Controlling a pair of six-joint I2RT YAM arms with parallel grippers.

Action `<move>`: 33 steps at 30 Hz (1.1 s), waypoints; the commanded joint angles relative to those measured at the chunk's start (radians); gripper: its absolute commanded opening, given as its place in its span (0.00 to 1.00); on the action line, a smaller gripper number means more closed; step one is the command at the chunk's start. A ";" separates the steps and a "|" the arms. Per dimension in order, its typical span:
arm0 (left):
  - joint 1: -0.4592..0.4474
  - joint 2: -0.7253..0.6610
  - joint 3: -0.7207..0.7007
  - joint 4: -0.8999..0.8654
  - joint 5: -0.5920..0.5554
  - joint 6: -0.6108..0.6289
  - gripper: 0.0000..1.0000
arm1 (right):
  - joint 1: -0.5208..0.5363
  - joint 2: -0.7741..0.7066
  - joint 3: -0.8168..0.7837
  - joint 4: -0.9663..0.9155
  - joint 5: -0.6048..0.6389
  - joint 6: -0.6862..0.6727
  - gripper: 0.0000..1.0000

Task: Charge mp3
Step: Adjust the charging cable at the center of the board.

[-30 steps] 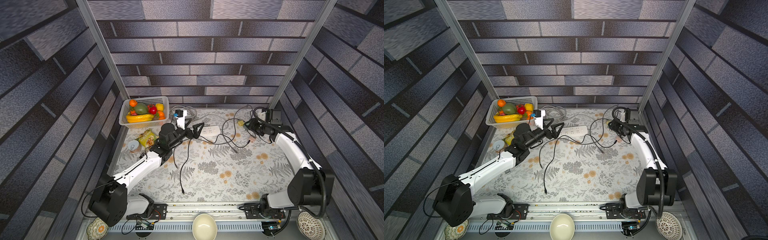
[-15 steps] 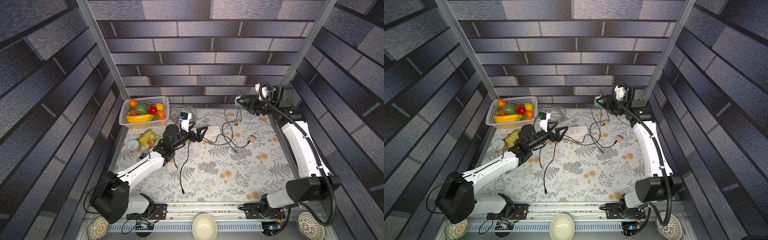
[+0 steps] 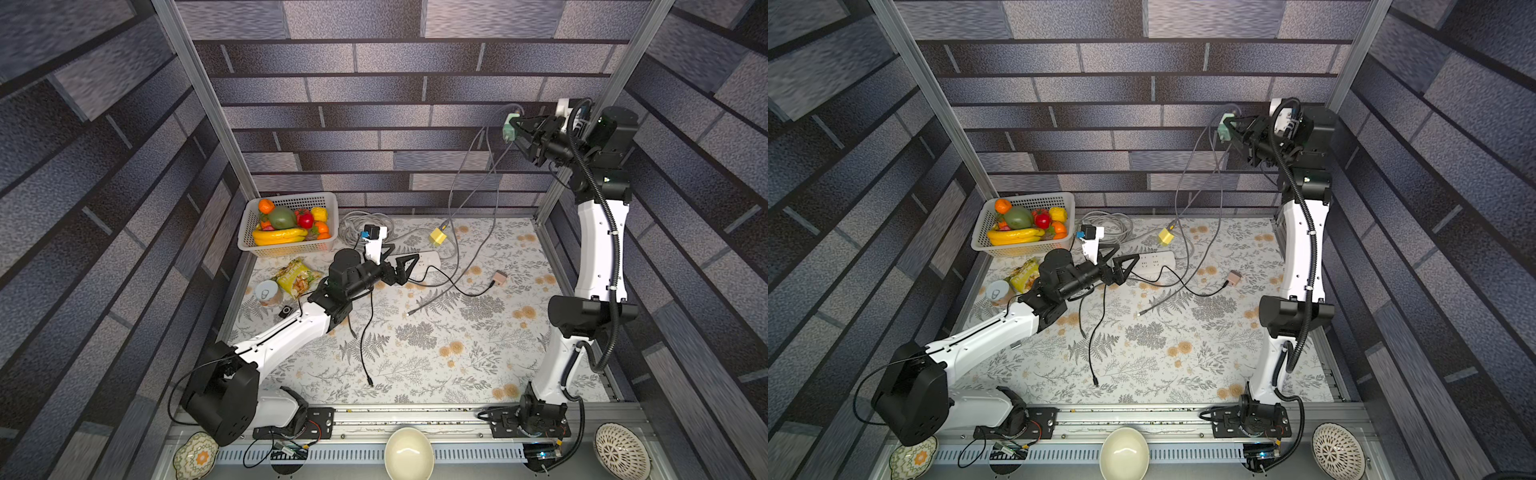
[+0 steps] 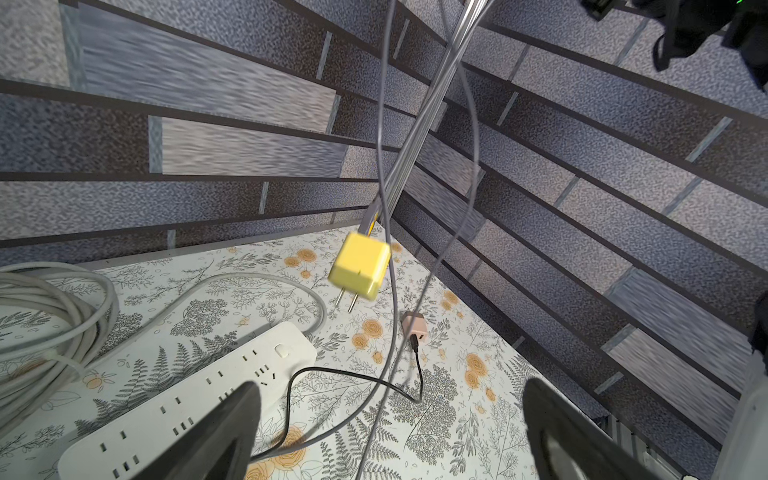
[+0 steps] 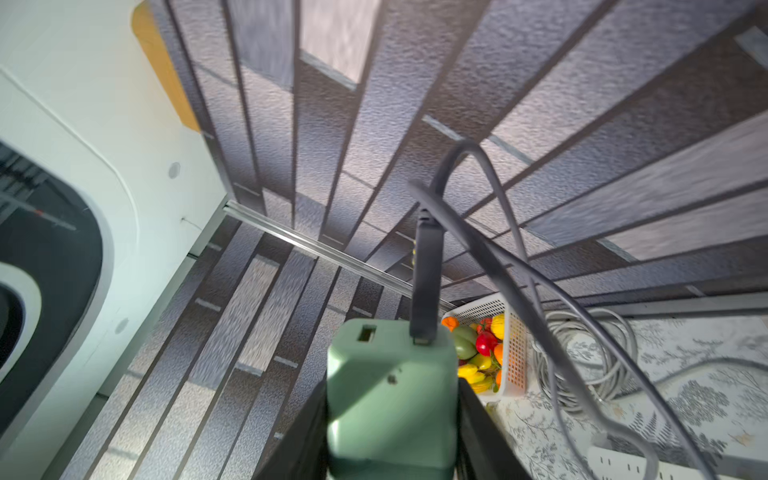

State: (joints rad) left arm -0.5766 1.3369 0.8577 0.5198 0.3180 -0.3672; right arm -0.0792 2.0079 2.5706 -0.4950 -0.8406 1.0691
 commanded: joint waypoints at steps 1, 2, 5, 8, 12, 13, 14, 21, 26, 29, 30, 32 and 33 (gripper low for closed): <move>-0.006 0.015 0.060 -0.007 0.025 0.024 1.00 | 0.007 -0.114 -0.132 0.044 -0.017 -0.032 0.10; -0.007 0.022 0.072 -0.007 0.029 0.025 1.00 | 0.007 -0.146 -0.200 0.037 -0.012 -0.061 0.10; -0.008 0.043 0.096 0.000 0.033 0.024 1.00 | 0.007 -0.231 -0.375 -0.011 0.016 -0.150 0.10; -0.006 0.059 0.111 0.003 0.036 0.025 1.00 | 0.006 -0.318 -0.575 -0.007 0.052 -0.211 0.10; -0.006 0.071 0.122 0.005 0.040 0.027 1.00 | 0.006 -0.419 -0.860 0.070 0.076 -0.224 0.09; -0.006 0.074 0.125 0.005 0.042 0.025 1.00 | 0.006 -0.440 -0.924 0.090 0.078 -0.225 0.09; -0.006 0.077 0.127 0.003 0.045 0.027 1.00 | 0.005 -0.465 -0.999 0.109 0.088 -0.224 0.10; -0.008 0.094 0.131 -0.007 0.056 0.015 1.00 | -0.005 -0.541 -1.424 0.192 0.092 -0.287 0.10; -0.033 0.197 0.216 -0.056 0.144 -0.058 1.00 | -0.005 -0.616 -1.578 0.013 0.193 -0.556 0.09; -0.069 0.289 0.294 -0.069 0.197 -0.035 0.99 | -0.005 -0.659 -1.613 -0.076 0.252 -0.663 0.09; -0.078 0.323 0.329 -0.080 0.216 -0.032 0.98 | -0.005 -0.674 -1.620 -0.091 0.252 -0.686 0.09; -0.086 0.416 0.432 -0.141 0.256 -0.048 0.95 | -0.005 -0.712 -1.615 -0.147 0.275 -0.726 0.09; -0.085 0.453 0.473 -0.161 0.266 -0.069 0.93 | -0.005 -0.735 -1.617 -0.155 0.279 -0.727 0.09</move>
State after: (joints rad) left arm -0.6529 1.7248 1.2343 0.4370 0.4995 -0.4034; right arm -0.0799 1.3293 0.9558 -0.5667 -0.6044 0.4583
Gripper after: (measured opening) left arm 0.939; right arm 0.436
